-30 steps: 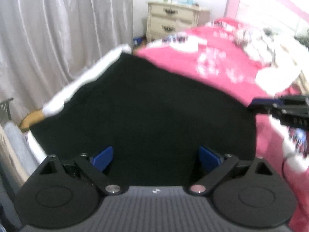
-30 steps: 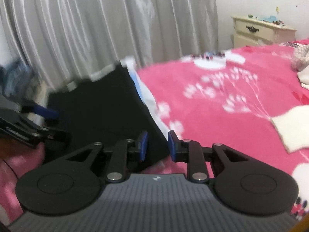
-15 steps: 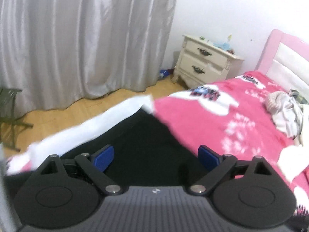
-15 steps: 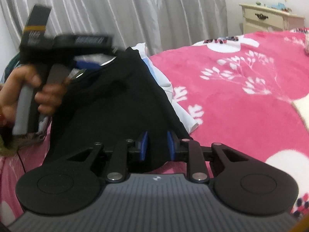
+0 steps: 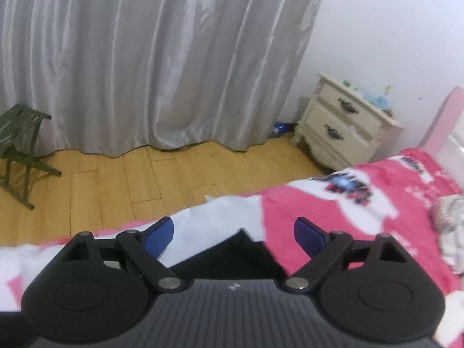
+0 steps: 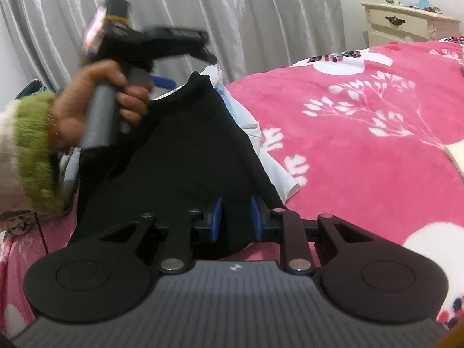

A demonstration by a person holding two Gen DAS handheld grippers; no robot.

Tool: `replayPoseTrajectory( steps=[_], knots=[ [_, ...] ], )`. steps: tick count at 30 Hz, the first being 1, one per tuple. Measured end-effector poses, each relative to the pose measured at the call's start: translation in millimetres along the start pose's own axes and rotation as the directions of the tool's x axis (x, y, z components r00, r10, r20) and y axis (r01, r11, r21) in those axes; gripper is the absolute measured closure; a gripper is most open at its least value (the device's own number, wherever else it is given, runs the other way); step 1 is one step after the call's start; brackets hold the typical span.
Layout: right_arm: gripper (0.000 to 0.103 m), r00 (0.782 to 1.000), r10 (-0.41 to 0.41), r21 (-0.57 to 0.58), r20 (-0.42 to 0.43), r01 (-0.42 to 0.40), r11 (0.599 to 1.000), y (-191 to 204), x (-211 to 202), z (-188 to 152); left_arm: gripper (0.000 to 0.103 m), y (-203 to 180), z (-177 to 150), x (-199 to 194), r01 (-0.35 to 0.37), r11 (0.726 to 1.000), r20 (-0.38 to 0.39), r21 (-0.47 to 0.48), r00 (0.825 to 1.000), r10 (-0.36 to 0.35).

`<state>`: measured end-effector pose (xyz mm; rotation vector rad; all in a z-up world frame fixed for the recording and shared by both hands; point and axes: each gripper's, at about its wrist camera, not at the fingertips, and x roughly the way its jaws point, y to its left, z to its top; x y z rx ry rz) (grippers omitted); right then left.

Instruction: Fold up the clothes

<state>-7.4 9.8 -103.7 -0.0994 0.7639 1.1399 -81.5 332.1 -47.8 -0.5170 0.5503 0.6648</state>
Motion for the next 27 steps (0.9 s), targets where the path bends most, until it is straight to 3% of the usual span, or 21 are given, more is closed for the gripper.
replayPoseTrajectory(
  steps=[5,8,14,18,23,25,27],
  knots=[
    [0.081,0.999,0.048,0.019,-0.018,-0.047,0.999,-8.9,3.1,5.9,0.006,-21.7,7.2,-69.8,0.09,0.991,-0.036,0.099,0.996,-0.086],
    [0.081,0.997,0.067,0.036,-0.039,-0.066,0.997,-12.5,5.5,11.4,0.002,-29.8,-3.7,-112.3,0.147,0.968,-0.069,0.202,0.988,-0.136],
    [0.081,0.992,0.069,0.09,-0.103,-0.06,0.994,-19.6,-3.7,33.3,0.0,-20.3,-68.7,-156.8,0.181,0.952,-0.153,0.245,0.977,-0.146],
    [0.081,0.982,-0.048,0.005,-0.182,0.05,0.999,-10.6,-52.2,49.3,0.0,-15.3,-101.9,-168.2,0.199,0.948,-0.201,0.25,0.968,-0.15],
    [0.08,0.943,-0.201,-0.115,-0.264,0.177,0.978,1.0,-113.5,69.3,0.0,-8.7,-123.8,-165.8,0.216,0.955,-0.237,0.205,0.957,-0.165],
    [0.079,0.928,-0.261,-0.143,-0.266,0.23,0.963,12.6,-135.3,60.0,0.0,-8.6,-128.6,-159.1,0.201,0.965,-0.262,0.165,0.953,-0.154],
    [0.078,0.936,-0.269,-0.086,-0.226,0.256,0.963,20.3,-155.3,42.8,0.0,-8.2,-132.4,-155.6,0.201,0.969,-0.275,0.143,0.949,-0.156]
  ],
)
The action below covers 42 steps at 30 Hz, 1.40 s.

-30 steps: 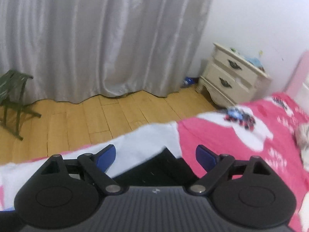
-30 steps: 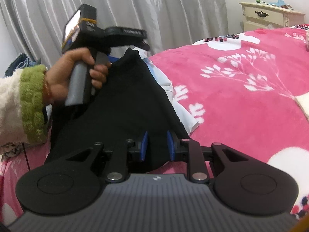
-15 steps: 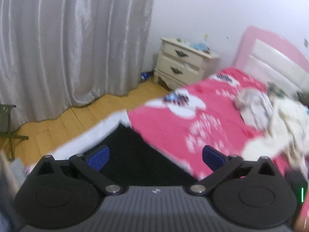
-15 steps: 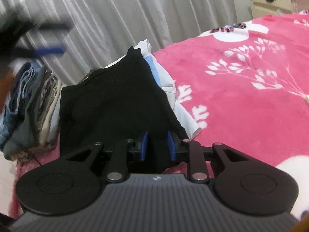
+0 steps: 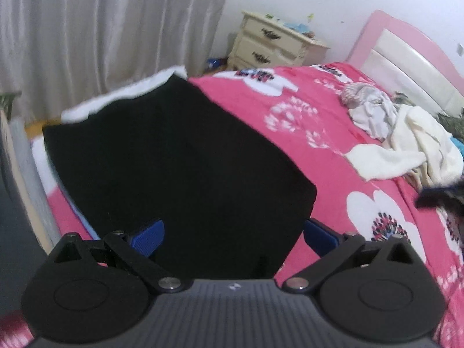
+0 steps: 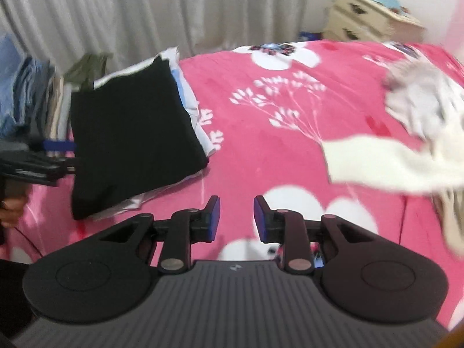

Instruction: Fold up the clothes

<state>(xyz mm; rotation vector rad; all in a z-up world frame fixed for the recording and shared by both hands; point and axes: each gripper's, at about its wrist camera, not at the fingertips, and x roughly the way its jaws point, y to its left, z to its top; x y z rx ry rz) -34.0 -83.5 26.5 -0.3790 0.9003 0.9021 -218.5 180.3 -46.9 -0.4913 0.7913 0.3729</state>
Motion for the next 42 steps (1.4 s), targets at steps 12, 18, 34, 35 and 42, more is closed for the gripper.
replayPoseTrajectory(
  steps=[12,18,34,35,42],
  knots=[
    [0.076,0.985,-0.013,0.303,0.172,-0.041,0.952,3.7,-8.1,-30.3,0.0,-1.6,-8.7,-3.4,-0.096,0.995,0.044,-0.003,0.994,0.096],
    [0.075,0.975,-0.019,0.329,0.22,-0.056,0.943,2.1,-16.3,-22.3,0.0,-13.7,-18.9,-1.2,-0.099,0.995,0.05,0.033,0.994,0.097],
    [0.051,0.975,-0.05,0.386,0.216,-0.038,0.922,11.7,-20.4,-25.6,0.0,-18.8,-29.3,6.1,-0.113,0.994,0.02,0.008,0.993,0.112],
    [0.051,0.975,-0.061,0.39,0.215,-0.028,0.92,11.4,-21.9,-25.9,0.0,-19.3,-30.0,6.5,-0.12,0.993,0.014,0.006,0.993,0.12],
    [0.038,0.965,-0.103,0.402,0.241,-0.003,0.916,10.9,-35.1,-26.9,0.0,-26.7,-29.4,-0.6,-0.111,0.993,0.059,0.027,0.992,0.11]
  ],
)
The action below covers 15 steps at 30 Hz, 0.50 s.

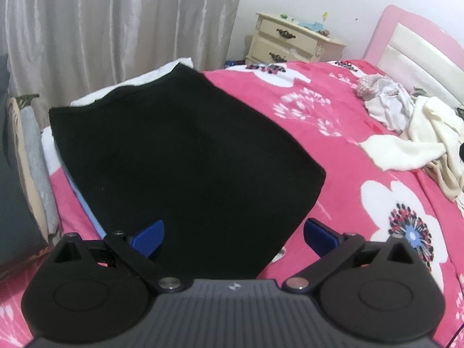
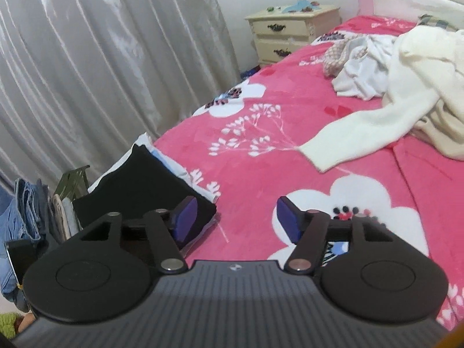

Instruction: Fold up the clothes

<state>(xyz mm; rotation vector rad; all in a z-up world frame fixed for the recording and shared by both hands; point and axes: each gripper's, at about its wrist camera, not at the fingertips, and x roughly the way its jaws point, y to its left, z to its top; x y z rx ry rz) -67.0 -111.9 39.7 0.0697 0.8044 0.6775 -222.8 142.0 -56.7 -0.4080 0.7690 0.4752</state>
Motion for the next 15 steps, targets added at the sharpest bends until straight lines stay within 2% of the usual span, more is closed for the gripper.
replayPoseTrajectory(
  steps=[4,12,15],
  knots=[
    [0.023,1.0,0.004,-0.021,0.026,-0.003,1.0,2.8,-5.6,0.3,0.0,-0.7,6.4,-4.2,0.01,0.999,0.018,-0.04,1.0,-0.01],
    [0.013,0.997,0.012,-0.064,0.078,-0.007,0.998,8.4,-16.7,0.8,0.0,-0.8,4.7,-3.8,-0.029,0.998,0.009,-0.058,1.0,0.03],
    [0.012,0.996,0.015,-0.046,0.083,-0.011,0.999,7.2,-17.0,1.0,0.0,-1.8,4.1,-4.7,-0.03,0.998,0.015,-0.053,0.999,0.031]
  ],
)
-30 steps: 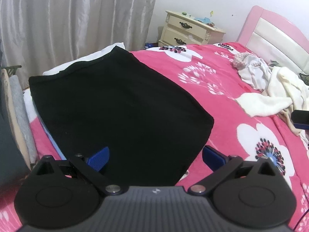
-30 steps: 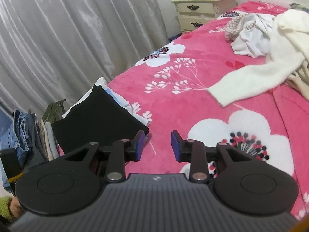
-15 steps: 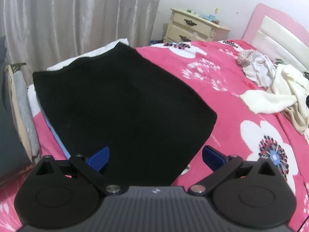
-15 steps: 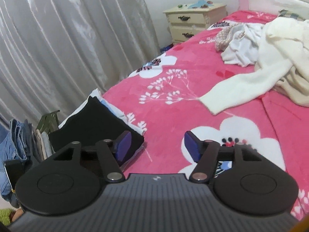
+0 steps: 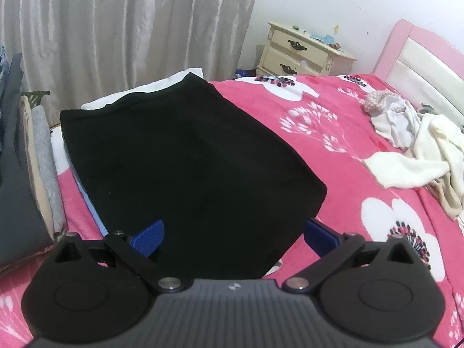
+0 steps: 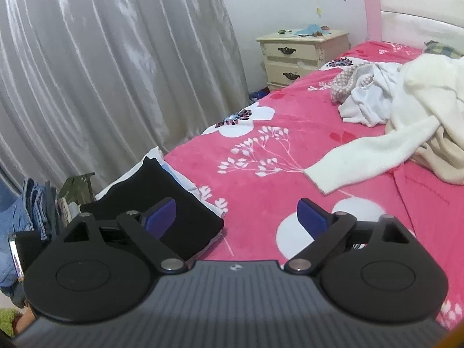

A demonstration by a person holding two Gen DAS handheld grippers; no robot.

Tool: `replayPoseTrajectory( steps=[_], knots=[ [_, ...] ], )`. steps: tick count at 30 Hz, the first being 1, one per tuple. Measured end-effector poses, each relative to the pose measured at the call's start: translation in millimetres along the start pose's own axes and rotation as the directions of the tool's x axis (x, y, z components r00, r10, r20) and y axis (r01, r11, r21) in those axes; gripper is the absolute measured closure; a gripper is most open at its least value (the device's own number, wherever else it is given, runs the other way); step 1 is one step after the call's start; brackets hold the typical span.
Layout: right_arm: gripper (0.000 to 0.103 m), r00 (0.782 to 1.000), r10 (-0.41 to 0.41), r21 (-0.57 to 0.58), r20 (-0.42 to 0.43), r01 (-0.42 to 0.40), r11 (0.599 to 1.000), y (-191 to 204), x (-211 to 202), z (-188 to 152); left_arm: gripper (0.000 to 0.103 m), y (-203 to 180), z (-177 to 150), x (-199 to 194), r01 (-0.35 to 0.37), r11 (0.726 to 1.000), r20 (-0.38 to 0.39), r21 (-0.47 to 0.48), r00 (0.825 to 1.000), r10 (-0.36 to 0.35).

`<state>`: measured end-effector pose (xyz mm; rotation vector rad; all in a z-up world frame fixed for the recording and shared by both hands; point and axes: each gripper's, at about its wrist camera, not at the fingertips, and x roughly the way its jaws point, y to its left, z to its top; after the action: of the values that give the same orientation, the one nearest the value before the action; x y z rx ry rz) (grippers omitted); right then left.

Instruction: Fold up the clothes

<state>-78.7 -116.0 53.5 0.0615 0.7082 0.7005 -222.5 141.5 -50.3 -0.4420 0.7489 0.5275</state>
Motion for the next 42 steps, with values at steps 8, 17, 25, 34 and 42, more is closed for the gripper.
replayPoseTrajectory(
  steps=[8,17,25,34,42],
  knots=[
    [0.005,1.0,0.003,-0.016,0.023,-0.002,1.0,3.6,-1.6,-2.8,0.0,1.4,-1.0,-2.1,-0.008,1.0,0.016,-0.005,1.0,0.008],
    [0.001,0.999,0.005,-0.044,0.042,-0.003,0.999,14.3,-1.6,-1.9,0.0,4.4,0.1,-0.6,-0.021,1.0,0.008,-0.021,1.0,0.021],
    [0.001,0.999,0.033,-0.044,0.017,-0.032,0.998,18.2,1.5,-5.0,0.0,9.1,-1.8,2.9,-0.046,0.998,-0.016,-0.05,0.999,0.045],
    [0.001,0.999,-0.003,-0.153,-0.032,-0.002,0.988,13.0,8.2,-20.9,0.0,12.7,3.7,-6.6,-0.084,0.991,0.016,-0.104,0.996,0.086],
    [0.001,0.994,-0.029,-0.161,-0.109,0.011,0.987,0.1,24.5,-30.2,0.0,1.5,8.6,-23.5,-0.151,0.986,0.057,-0.075,0.986,0.156]
  ],
)
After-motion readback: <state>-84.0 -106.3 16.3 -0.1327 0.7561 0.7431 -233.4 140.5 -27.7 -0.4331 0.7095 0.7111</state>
